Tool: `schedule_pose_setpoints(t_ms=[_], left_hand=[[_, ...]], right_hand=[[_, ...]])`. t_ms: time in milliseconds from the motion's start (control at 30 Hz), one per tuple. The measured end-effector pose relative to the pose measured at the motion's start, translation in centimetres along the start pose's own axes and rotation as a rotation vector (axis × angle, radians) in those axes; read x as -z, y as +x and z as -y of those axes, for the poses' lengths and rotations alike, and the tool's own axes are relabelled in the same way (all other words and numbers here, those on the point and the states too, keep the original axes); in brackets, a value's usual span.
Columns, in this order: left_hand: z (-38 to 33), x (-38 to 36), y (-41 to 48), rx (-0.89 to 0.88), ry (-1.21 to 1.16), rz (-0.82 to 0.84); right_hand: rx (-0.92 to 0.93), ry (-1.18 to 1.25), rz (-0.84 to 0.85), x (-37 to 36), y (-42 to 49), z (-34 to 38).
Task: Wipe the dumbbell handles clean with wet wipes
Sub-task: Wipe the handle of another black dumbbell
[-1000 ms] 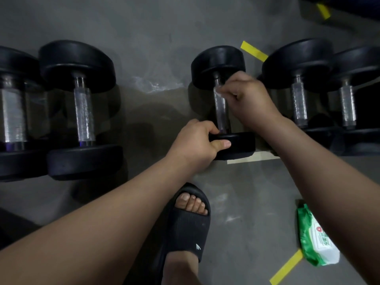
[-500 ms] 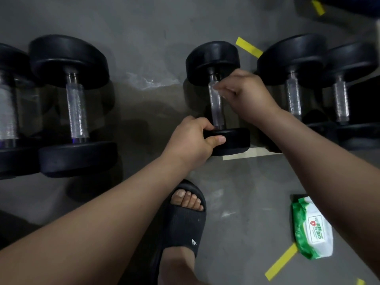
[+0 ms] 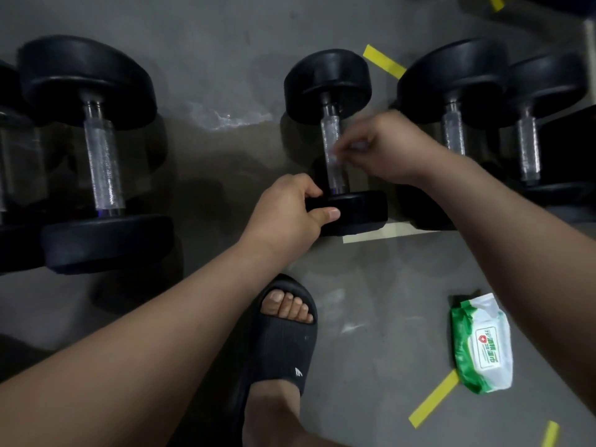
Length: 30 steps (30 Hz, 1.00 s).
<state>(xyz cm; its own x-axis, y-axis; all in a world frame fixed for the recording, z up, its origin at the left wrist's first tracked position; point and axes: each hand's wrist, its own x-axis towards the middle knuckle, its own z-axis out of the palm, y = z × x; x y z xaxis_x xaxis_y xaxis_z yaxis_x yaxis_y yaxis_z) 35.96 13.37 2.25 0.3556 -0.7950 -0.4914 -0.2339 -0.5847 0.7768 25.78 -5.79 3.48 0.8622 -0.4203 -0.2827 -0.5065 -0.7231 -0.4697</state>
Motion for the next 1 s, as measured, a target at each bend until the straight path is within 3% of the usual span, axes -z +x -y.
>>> schedule_pose_setpoints(t_ms=[100,233,300,433,533,667,733,1000], left_hand=[[-0.1,0.0,-0.1,-0.001,0.013,0.003],[0.1,0.2,0.0,-0.005,0.024,0.002],[0.1,0.1,0.0,-0.003,0.013,-0.007],[-0.9,-0.8,0.0,-0.023,0.030,-0.032],[-2.1,-1.5,-0.2,-0.050,0.070,-0.037],[-2.4,-1.5,-0.9,-0.142,0.087,-0.026],[-1.9,-1.5,-1.4,-0.178,0.084,-0.059],[-1.8,-2.3,-3.2,-0.244,0.118,0.026]], right_hand=[[-0.058,0.077,-0.160,-0.8,0.5,-0.3],[-0.170,0.049,0.251,0.5,-1.1,0.8],[-0.203,0.048,0.373,1.0,-1.4,1.0],[-0.175,0.040,0.198,0.8,-0.8,0.0],[-0.232,0.254,0.065,0.6,-1.2,-1.0],[-0.343,0.226,0.273,1.4,-2.4,-1.5],[-0.365,0.183,0.295,1.6,-3.1,-1.5],[-0.397,0.328,-0.069,-0.4,-5.2,-1.2]])
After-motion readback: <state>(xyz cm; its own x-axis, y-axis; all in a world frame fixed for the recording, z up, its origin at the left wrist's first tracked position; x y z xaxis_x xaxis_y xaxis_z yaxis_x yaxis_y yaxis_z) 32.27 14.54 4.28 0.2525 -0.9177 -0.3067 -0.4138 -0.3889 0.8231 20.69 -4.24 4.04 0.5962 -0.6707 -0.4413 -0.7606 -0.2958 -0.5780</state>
